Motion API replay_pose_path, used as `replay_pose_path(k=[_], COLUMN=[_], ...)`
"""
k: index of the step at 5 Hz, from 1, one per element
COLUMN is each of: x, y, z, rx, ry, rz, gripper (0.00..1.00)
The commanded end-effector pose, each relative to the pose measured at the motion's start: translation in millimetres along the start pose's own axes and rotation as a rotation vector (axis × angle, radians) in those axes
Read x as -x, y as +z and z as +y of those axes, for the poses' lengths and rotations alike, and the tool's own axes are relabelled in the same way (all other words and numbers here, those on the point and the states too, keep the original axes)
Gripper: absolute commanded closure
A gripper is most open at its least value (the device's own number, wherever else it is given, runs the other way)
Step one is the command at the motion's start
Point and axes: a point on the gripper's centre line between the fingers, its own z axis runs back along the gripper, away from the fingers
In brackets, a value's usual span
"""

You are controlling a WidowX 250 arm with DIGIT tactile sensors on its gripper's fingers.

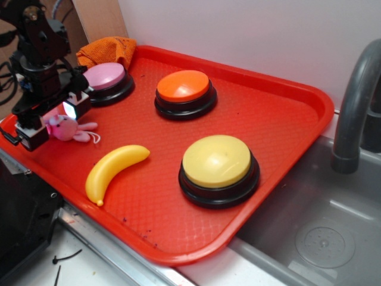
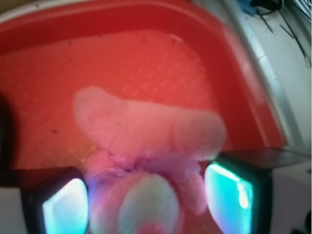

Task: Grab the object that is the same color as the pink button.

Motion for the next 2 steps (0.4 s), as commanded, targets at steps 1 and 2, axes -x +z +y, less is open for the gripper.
replay_pose_path(k=[1,2], x=[-4.5,-2.5], y=[-1.5,12.3], z=[-1.5,-3.2], rx=[0.034,0.069], ry=[0.020,-0.105], rz=[-0.026,-0.016], gripper=[1.00,1.00])
